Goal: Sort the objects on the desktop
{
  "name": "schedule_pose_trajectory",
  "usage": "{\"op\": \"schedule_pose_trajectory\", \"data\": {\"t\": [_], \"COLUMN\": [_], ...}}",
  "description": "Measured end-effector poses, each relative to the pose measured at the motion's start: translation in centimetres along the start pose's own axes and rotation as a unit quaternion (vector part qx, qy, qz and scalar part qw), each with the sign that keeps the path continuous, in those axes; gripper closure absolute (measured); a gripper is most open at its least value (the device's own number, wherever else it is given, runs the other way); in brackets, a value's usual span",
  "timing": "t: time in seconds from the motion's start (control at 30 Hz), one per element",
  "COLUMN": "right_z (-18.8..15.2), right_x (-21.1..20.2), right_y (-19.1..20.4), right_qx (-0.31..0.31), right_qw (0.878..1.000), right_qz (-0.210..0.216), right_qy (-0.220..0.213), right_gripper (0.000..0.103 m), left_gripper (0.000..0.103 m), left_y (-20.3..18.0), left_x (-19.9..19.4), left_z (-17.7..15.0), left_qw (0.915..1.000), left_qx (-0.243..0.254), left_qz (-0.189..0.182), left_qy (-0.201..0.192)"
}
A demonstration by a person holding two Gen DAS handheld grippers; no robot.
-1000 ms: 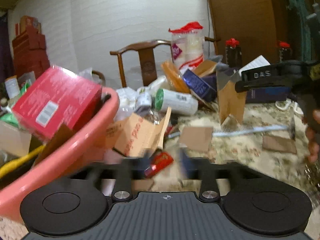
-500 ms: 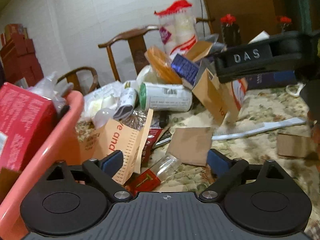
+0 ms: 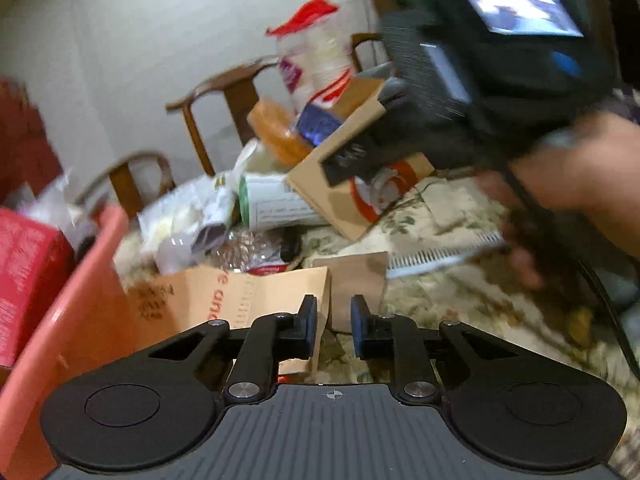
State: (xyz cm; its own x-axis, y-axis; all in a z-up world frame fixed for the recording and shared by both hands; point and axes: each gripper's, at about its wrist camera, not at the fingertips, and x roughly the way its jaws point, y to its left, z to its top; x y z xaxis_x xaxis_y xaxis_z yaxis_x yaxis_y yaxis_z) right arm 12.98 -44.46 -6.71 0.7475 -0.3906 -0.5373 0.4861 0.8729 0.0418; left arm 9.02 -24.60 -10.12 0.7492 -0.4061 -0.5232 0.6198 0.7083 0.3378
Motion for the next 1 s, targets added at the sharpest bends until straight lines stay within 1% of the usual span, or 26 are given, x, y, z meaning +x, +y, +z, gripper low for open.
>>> {"op": "schedule_pose_trajectory", "data": {"t": [0.03, 0.07, 0.1, 0.13, 0.17, 0.23, 0.3, 0.37, 0.43, 0.5, 0.53, 0.57, 0.6, 0.63, 0.67, 0.7, 0.73, 0.77, 0.83, 0.87, 0.93, 1.0], "right_z": [0.0, -0.1, -0.1, 0.0, 0.0, -0.1, -0.4, -0.4, -0.2, 0.2, 0.3, 0.5, 0.7, 0.7, 0.7, 0.6, 0.5, 0.2, -0.1, -0.1, 0.3, 0.7], "right_x": [0.1, 0.1, 0.1, 0.2, 0.2, -0.4, -1.6, -2.8, -4.3, -5.5, -6.2, -6.7, -7.1, -7.6, -8.0, -8.3, -8.5, -8.7, -9.1, -8.9, -8.3, -7.5], "right_y": [-0.2, -0.5, -0.5, -0.5, -0.3, -0.2, -0.3, -0.6, -1.3, -1.7, -1.8, -2.0, -2.0, -2.0, -2.0, -2.2, -2.2, -2.1, -1.5, -0.8, 0.5, 1.4], "right_qx": [0.006, 0.011, 0.012, 0.010, 0.004, -0.009, -0.020, -0.020, -0.018, -0.019, -0.018, -0.017, -0.017, -0.016, -0.010, 0.001, 0.015, 0.023, 0.015, 0.005, -0.015, -0.023], "right_qw": [1.000, 0.999, 0.999, 0.999, 0.999, 0.999, 0.997, 0.996, 0.995, 0.993, 0.993, 0.993, 0.993, 0.992, 0.992, 0.993, 0.993, 0.993, 0.992, 0.993, 0.996, 0.998], "right_qz": [0.010, 0.027, 0.038, 0.044, 0.041, 0.045, 0.049, 0.055, 0.059, 0.064, 0.065, 0.069, 0.072, 0.072, 0.072, 0.071, 0.071, 0.075, 0.086, 0.078, 0.051, 0.033], "right_qy": [-0.009, -0.019, -0.023, -0.020, -0.016, -0.029, -0.048, -0.062, -0.081, -0.093, -0.098, -0.097, -0.095, -0.098, -0.100, -0.096, -0.088, -0.092, -0.094, -0.089, -0.072, -0.051], "right_gripper": [0.004, 0.022, 0.040, 0.078, 0.087, 0.087, 0.087, 0.093, 0.093, 0.093, 0.093, 0.092, 0.092, 0.082, 0.047, 0.023, 0.001, 0.001, 0.001, 0.001, 0.001, 0.001], "left_gripper": [0.103, 0.103, 0.103, 0.103, 0.103, 0.103, 0.103, 0.103, 0.103, 0.103, 0.101, 0.099, 0.075, 0.068, 0.046, 0.029, 0.023, 0.016, 0.016, 0.016, 0.016, 0.016], "left_y": [0.0, 0.3, 0.2, -0.1, -0.5, -1.0, -1.7, -2.3, -2.5, -2.6, -2.6, -2.6, -2.5, -2.3, -1.8, -1.6, -1.2, -1.0, -0.5, -0.3, 0.1, 0.5], "left_x": [-0.2, -0.4, -0.7, -1.0, -1.5, -2.2, -3.2, -4.1, -4.9, -5.9, -6.2, -6.4, -6.4, -6.5, -6.5, -6.9, -7.2, -7.4, -7.3, -7.0, -6.3, -5.5], "left_z": [0.0, 0.0, 0.0, -0.1, -0.2, -0.3, -0.4, -0.6, -0.6, -0.9, -1.1, -1.3, -1.4, -1.5, -1.6, -1.8, -1.9, -2.1, -2.0, -1.9, -1.4, -1.1], "left_qw": [0.9999, 0.9993, 0.9992, 0.9995, 0.9994, 0.9988, 0.9983, 0.9973, 0.9964, 0.9956, 0.9953, 0.9947, 0.9939, 0.9935, 0.9927, 0.9917, 0.9905, 0.9892, 0.9880, 0.9887, 0.9912, 0.9942], "left_qx": [0.000, -0.010, -0.012, -0.003, 0.007, 0.012, 0.025, 0.037, 0.037, 0.037, 0.037, 0.038, 0.040, 0.037, 0.029, 0.022, 0.016, 0.012, 0.015, 0.018, 0.010, -0.002], "left_qz": [-0.016, -0.035, -0.037, -0.031, -0.030, -0.039, -0.033, -0.026, -0.026, -0.026, -0.018, 0.002, 0.028, 0.043, 0.060, 0.072, 0.080, 0.089, 0.099, 0.097, 0.086, 0.065], "left_qy": [0.000, 0.000, -0.003, -0.009, -0.016, -0.027, -0.041, -0.059, -0.072, -0.082, -0.088, -0.095, -0.099, -0.099, -0.100, -0.104, -0.110, -0.116, -0.117, -0.112, -0.100, -0.086]}}
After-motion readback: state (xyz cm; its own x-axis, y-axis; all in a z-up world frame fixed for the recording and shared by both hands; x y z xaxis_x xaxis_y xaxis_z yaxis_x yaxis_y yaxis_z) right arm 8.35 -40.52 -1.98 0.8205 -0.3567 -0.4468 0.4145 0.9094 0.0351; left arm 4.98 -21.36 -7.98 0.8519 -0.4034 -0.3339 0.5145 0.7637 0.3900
